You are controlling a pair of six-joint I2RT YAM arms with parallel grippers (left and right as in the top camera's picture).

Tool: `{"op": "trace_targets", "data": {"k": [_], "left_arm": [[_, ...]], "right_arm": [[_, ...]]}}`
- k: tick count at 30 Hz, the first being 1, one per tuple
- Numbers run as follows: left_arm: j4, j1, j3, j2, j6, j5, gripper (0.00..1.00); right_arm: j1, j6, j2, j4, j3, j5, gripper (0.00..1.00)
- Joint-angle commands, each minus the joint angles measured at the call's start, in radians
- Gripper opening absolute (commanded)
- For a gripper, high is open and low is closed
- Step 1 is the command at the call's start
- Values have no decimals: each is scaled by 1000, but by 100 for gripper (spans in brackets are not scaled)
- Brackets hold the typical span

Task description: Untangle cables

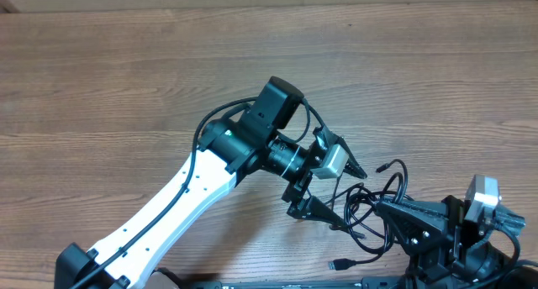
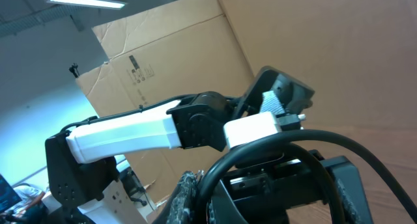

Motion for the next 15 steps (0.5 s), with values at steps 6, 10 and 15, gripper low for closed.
{"op": "trace_targets", "data": {"k": [6,10,15], "left_arm": [[24,-8,16,16,23,80,27],[26,-8,16,16,23,79,4],[26,-2,16,16,-1,76,4]], "right_arm": [[-2,-1,0,3,13,2,4],[-2,0,0,3,13,2,3],[-2,0,0,2,13,2,4]]}}
